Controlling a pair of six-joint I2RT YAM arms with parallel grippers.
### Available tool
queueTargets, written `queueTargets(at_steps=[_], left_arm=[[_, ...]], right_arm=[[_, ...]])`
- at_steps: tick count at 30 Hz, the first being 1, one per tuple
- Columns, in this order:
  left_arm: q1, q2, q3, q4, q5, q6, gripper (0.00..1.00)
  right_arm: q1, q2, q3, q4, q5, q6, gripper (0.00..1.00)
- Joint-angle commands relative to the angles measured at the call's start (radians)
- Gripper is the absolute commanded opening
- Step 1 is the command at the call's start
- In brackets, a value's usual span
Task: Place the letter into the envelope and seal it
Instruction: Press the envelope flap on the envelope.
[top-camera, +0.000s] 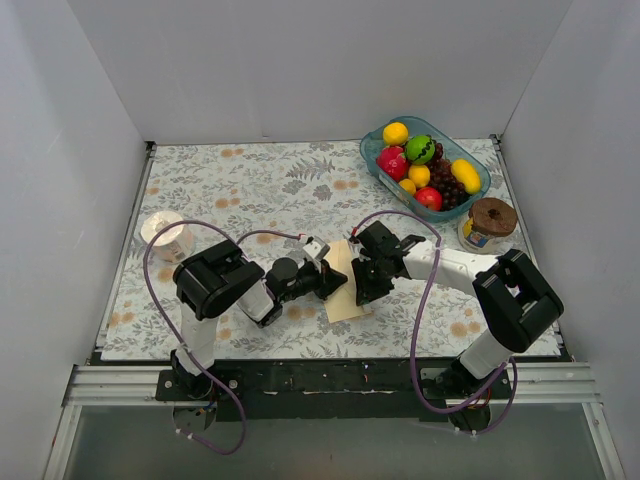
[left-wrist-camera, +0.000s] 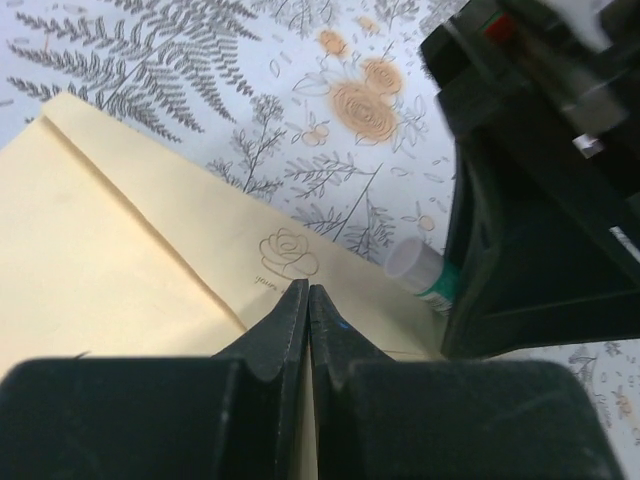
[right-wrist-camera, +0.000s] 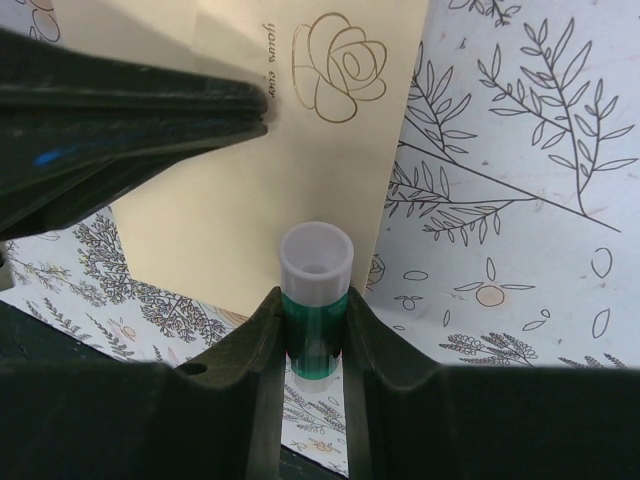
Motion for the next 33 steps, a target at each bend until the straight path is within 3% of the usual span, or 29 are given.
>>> queueTargets(at_steps=[1,24,28,33], left_arm=[[0.000,0.034,0.034,-0.031,-0.019,0.004,0.00],[0.100,0.133,0.172,-0.163,-0.065,-0.010,0.00],[0.100,0.074,0.139,-0.154,-0.083,-0.005,0.00],[0.100,-0.085,0.166,-0.273,-0.114,0.042,0.00]], right_arm=[[0.008,0.044,0.001,-0.010,0.045,-0.019,0.01],[0.008,0.040,-0.012,-0.019,0.052,-0.018,0.01],[0.008,0.040,-0.003,-0.022,0.052,-0.016,0.01],[0.008,0.045,0.014,-0.021,0.046,-0.018,0.01]])
